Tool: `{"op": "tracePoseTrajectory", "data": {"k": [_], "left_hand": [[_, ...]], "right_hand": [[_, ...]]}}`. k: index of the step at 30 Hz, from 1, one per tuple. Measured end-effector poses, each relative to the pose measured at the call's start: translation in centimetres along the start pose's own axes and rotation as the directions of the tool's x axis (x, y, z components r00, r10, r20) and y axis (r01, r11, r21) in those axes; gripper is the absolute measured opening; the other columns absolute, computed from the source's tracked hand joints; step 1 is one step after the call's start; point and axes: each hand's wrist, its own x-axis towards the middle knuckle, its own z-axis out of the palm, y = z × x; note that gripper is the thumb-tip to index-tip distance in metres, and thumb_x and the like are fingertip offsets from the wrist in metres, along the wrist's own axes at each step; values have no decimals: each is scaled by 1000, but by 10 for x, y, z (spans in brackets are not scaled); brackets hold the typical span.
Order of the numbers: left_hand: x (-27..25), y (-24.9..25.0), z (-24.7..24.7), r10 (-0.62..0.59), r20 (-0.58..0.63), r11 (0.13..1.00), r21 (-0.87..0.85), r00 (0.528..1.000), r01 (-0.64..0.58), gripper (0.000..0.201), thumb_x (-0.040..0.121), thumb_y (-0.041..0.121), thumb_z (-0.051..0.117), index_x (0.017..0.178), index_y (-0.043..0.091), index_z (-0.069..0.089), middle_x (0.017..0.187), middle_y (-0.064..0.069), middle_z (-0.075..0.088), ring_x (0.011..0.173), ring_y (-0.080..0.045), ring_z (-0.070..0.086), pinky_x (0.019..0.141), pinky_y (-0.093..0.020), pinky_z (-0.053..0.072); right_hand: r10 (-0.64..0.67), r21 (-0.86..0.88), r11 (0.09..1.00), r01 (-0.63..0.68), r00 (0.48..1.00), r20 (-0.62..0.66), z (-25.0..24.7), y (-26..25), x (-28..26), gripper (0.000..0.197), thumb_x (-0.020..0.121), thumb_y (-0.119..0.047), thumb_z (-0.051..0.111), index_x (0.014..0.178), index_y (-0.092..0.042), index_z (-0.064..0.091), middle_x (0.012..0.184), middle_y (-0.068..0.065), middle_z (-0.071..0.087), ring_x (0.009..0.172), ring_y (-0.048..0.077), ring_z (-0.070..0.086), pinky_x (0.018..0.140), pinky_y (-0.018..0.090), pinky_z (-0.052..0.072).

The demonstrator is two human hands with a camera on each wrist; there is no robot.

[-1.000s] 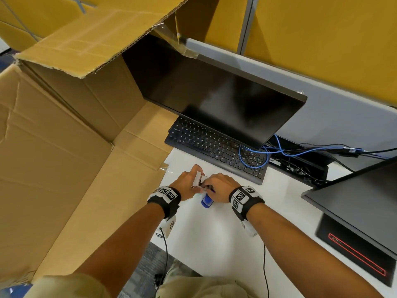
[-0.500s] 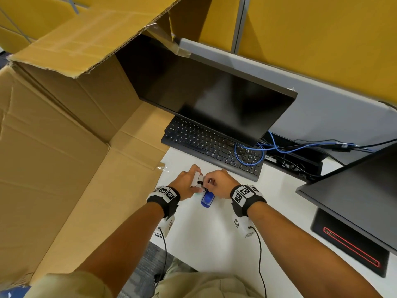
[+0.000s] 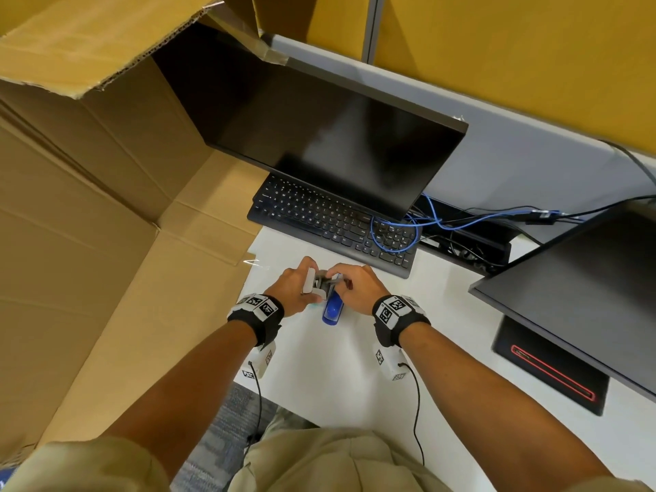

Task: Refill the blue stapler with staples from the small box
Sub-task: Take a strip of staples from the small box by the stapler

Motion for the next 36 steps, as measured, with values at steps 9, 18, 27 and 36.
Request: {"op": "tracePoseTrajectory", "data": {"k": [9, 18, 27, 36], "left_hand": [[-1, 2, 2, 12, -15, 1000, -10, 1000, -12, 49, 80, 17, 74, 111, 27, 37, 108, -8, 64, 90, -25, 65, 78, -36, 58], [0, 5, 6, 9, -6, 1000, -4, 1000, -9, 52, 80, 18, 75, 108, 34, 35, 108, -8, 63, 93, -25, 65, 84, -42, 59], [5, 10, 15, 8, 1, 1000, 16, 1000, -8, 49, 82, 17, 74, 111, 30, 36, 112, -9, 63, 96, -25, 63, 84, -38, 58], [9, 15, 22, 26, 13, 999, 29, 1000, -26, 49, 81, 18, 73, 109, 31, 35, 112, -10, 62, 95, -28, 64, 82, -38, 59]], "right_hand": [[157, 226, 967, -121, 976, -151, 0, 20, -3, 18, 83, -1, 54, 81, -6, 71, 77, 3, 65, 63, 13, 58, 44, 8, 42], [348, 272, 917, -291, 917, -192, 5, 37, -6, 18, 78, -12, 69, 73, -16, 52, 71, 0, 54, 68, 23, 56, 54, 26, 42], [510, 537, 692, -483, 853, 109, 13, 35, -14, 34, 93, -2, 36, 122, -13, 51, 68, 11, 59, 50, 21, 58, 53, 34, 56], [545, 329, 791, -515, 838, 3, 28, 46, -16, 37, 81, -43, 71, 90, -7, 68, 75, 1, 58, 57, 13, 51, 46, 23, 40]]}}
